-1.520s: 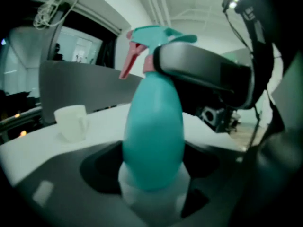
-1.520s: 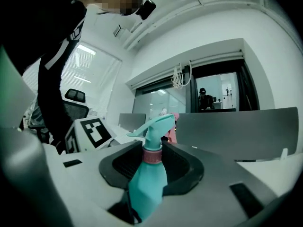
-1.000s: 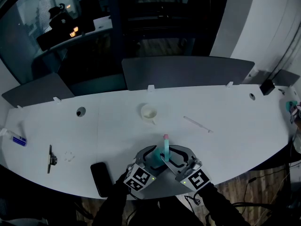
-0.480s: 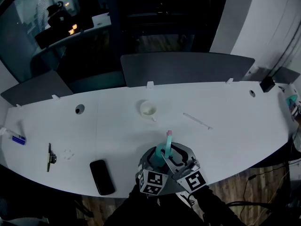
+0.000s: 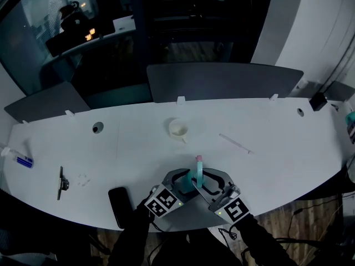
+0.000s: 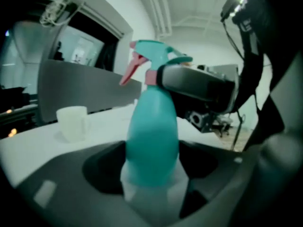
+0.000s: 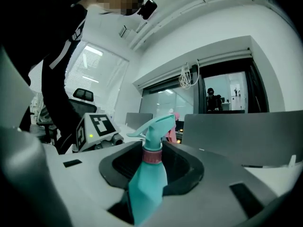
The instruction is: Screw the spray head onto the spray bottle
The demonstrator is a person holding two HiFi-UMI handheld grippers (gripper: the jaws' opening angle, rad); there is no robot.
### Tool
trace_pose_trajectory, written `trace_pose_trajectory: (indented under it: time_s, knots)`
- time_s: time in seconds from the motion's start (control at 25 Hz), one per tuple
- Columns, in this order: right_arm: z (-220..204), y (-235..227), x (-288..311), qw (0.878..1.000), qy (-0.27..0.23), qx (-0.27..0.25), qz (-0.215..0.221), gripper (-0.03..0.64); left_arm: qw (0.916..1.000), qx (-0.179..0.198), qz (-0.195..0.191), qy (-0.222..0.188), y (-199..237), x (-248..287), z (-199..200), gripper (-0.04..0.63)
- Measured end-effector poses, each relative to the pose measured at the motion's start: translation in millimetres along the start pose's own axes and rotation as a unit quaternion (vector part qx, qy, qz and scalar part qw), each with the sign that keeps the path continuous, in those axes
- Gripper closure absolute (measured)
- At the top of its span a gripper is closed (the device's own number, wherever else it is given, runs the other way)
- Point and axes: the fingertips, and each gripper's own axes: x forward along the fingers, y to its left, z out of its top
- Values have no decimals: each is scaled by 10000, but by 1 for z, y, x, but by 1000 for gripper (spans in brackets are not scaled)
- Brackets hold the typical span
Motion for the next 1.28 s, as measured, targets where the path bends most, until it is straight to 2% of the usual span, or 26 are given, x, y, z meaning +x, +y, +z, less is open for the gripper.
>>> trace_pose_trajectory:
  time_s: [0.04,0.12,0.2,0.28,0.32,0.36,0.44,0.48,0.52,0.56,0.64,0.72,0.8,0.84,0.88,0.92,0.96,1.04,1.12,1.16,1.2,1.28]
  knots:
    - [0,0,0,10000,-1,-1,-30,491,9996,131,-261,43,-2,1,0,241]
    - [-1,-2,0,9999,-10,76,-97,491,9993,186,-315,-18,-1,1,2,247]
    - [-1,-3,0,9997,-39,94,-203,491,9997,-14,160,-165,1,1,3,249]
    - [-1,-3,1,9992,-62,131,-361,491,9942,-363,985,-226,4,-1,3,249]
    - [-1,-3,1,9989,-91,167,-430,491,9869,-574,1492,-229,5,-2,3,249]
    - [-1,-1,1,9986,-124,212,-475,491,9755,-805,2035,-230,5,-3,1,249]
    - [0,2,0,9984,-177,275,-460,491,9457,-1251,2988,-261,4,-7,-2,250]
    - [0,4,-1,9986,-181,263,-416,491,9350,-1397,3246,-295,3,-8,-3,249]
    - [0,5,-1,9988,-163,247,-380,491,9314,-1461,3317,-332,2,-8,-2,247]
    - [0,5,-2,9990,-134,251,-354,491,9346,-1448,3226,-373,2,-8,-1,244]
    - [-1,3,-1,9992,-101,283,-274,491,9525,-1230,2746,-468,2,-11,0,239]
    - [-2,4,0,9993,-82,336,-143,491,9739,-749,2098,-439,3,-17,0,211]
    - [-1,5,0,9994,-69,327,-9,491,9924,-238,1191,-203,1,-16,-2,204]
    - [0,5,0,9996,-72,276,43,491,9978,-59,667,-17,-1,-12,-4,204]
    - [0,6,-1,9997,-77,207,71,491,9996,84,200,169,-3,-9,-6,206]
    - [1,6,-1,9998,-81,152,77,491,9992,211,-122,302,-5,-6,-7,245]
    - [1,6,-2,9999,-82,127,67,491,9986,302,-268,353,-5,-5,-6,250]
    - [1,5,-1,9999,-107,120,14,491,9994,261,-97,215,-4,-6,-5,254]
    - [1,4,-1,9998,-120,126,-109,491,9987,-19,501,16,-2,-7,-4,256]
    - [0,3,0,9996,-126,154,-189,491,9958,-191,896,-19,0,-8,-4,256]
    - [0,2,1,9993,-141,197,-269,491,9903,-380,1333,-24,2,-8,-4,256]
    - [0,1,2,9987,-170,297,-377,491,9708,-815,2256,-10,4,-9,-6,256]
